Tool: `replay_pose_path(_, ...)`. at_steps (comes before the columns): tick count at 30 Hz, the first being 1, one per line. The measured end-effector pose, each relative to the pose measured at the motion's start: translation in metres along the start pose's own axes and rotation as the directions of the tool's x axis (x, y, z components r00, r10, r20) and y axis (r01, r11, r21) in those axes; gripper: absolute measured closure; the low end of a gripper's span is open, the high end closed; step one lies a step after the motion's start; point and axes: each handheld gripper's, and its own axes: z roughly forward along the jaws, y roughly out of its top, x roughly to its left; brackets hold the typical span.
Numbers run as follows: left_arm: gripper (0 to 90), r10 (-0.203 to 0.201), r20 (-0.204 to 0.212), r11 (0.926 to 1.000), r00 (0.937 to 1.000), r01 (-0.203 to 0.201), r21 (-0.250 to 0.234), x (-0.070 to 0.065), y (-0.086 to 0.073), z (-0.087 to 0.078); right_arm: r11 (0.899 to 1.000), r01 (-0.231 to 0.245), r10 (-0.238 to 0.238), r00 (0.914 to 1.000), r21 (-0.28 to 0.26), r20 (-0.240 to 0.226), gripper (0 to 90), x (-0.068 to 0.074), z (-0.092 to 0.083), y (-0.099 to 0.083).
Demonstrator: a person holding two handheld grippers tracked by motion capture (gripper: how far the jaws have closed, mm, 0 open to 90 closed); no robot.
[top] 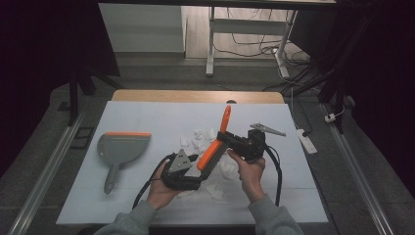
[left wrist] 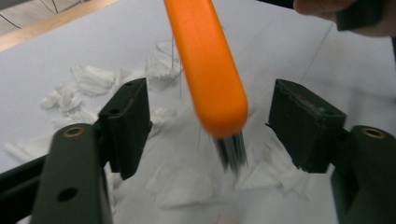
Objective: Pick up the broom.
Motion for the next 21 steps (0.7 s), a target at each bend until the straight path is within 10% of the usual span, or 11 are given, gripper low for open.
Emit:
replay_pose_path(10, 71.4, -0.032, -0.050, 0.9991, 0.9983, 0.030, -0.031, -0.001, -0.002, 0.023, 0.999, -0.041, 0.041, 0.9991, -0.021, -0.012, 70.7, -0.001, 0.001, -0.005)
replay_pose_path(21, 78.7, -0.075, -0.056, 0.9971, 0.9956, 0.075, -0.016, 0.013, -0.004, 0.017, 1.000, -0.015, 0.015, 0.9996, -0.023, -0.025, 70.1, 0.005, 0.002, -0.006)
